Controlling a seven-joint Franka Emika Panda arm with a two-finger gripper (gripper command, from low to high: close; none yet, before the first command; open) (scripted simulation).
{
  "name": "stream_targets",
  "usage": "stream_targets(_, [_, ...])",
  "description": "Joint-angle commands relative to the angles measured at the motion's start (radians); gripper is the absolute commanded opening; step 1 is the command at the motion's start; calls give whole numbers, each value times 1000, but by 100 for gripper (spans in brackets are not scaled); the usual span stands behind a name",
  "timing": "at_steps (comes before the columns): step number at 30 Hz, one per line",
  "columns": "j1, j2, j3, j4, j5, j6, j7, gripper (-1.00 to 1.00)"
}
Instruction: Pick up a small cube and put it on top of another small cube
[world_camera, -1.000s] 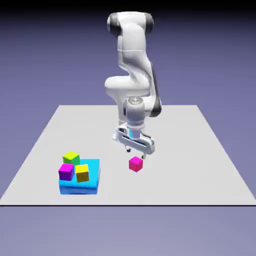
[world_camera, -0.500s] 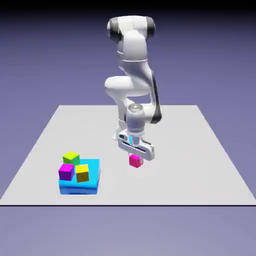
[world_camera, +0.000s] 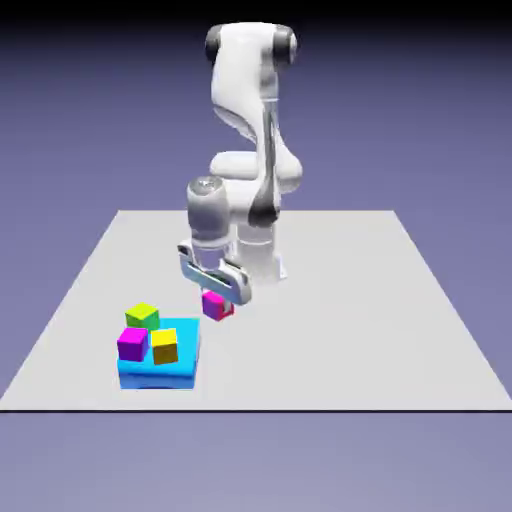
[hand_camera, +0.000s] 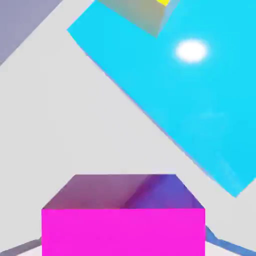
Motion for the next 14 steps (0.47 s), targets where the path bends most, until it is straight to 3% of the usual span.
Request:
stream_targets(1, [-27, 2, -21, 36, -13, -35, -23, -100])
stream_targets(6, [-126, 8, -99, 167, -51, -161, -111, -100])
stream_targets(11, [-132, 155, -89, 117, 0, 32, -149, -100])
stream_targets(12, [-132, 155, -89, 117, 0, 32, -149, 100])
stream_targets(14, [-130, 122, -92, 128, -11, -11, -141, 100])
